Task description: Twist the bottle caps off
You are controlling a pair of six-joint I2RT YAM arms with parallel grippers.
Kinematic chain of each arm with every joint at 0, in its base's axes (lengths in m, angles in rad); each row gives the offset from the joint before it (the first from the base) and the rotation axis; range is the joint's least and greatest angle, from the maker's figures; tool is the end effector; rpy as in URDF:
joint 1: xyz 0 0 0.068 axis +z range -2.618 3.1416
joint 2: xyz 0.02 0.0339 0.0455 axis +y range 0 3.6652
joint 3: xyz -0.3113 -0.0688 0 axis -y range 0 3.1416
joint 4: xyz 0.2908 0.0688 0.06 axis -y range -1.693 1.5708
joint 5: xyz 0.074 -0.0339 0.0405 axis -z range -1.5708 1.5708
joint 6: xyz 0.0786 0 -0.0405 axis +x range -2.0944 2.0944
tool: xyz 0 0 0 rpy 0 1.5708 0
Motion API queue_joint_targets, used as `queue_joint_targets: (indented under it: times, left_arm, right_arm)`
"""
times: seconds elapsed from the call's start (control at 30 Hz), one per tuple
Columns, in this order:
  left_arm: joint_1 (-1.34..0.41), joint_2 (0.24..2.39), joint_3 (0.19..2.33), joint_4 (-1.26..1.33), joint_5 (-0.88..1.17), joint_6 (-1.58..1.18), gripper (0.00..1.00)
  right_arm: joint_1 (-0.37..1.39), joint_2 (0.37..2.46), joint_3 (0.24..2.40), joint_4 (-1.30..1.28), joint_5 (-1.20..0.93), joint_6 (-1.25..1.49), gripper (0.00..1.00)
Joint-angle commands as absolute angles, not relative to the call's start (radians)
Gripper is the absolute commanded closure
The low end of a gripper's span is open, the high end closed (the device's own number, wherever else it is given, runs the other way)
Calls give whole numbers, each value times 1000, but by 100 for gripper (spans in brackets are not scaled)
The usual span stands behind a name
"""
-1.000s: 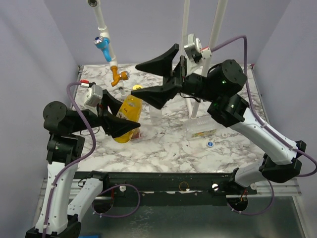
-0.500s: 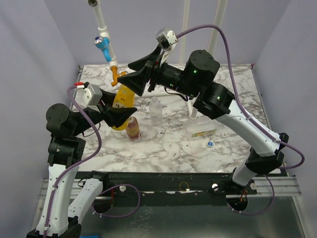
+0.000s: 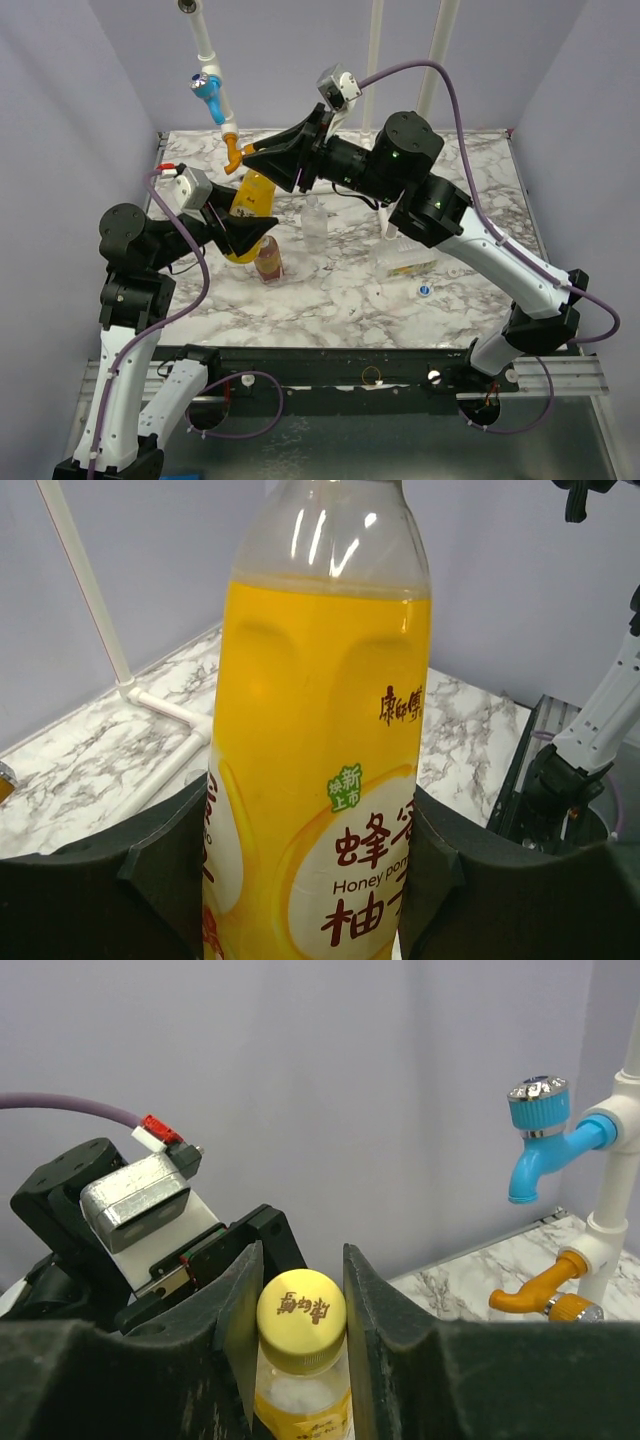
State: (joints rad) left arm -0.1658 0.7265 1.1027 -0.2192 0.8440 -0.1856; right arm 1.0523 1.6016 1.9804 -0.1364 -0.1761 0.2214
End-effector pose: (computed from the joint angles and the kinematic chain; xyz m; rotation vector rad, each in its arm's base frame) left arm 0.1485 -0.0844 0.5027 0.6979 1.3603 -0.8752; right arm 0.1984 0.3756 0.6243 -0.7219 1.2384 1.1831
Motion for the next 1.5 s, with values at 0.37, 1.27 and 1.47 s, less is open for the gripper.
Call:
queue_joint_targets:
  times: [0.37,1.27,1.47]
  left_arm:
    - [-163,792,1180,-198,1284,-471,100]
    - [-164,733,1125,-220,850,-201,100]
    - [-163,733,1118,-229,845,-184,100]
  right_arm:
    - [1051,1441,1786,148,-1042,180,99]
    - [1044,1596,2064,-253,-107,220,20]
    - [1045,1623,2081,-247,-151,228,30]
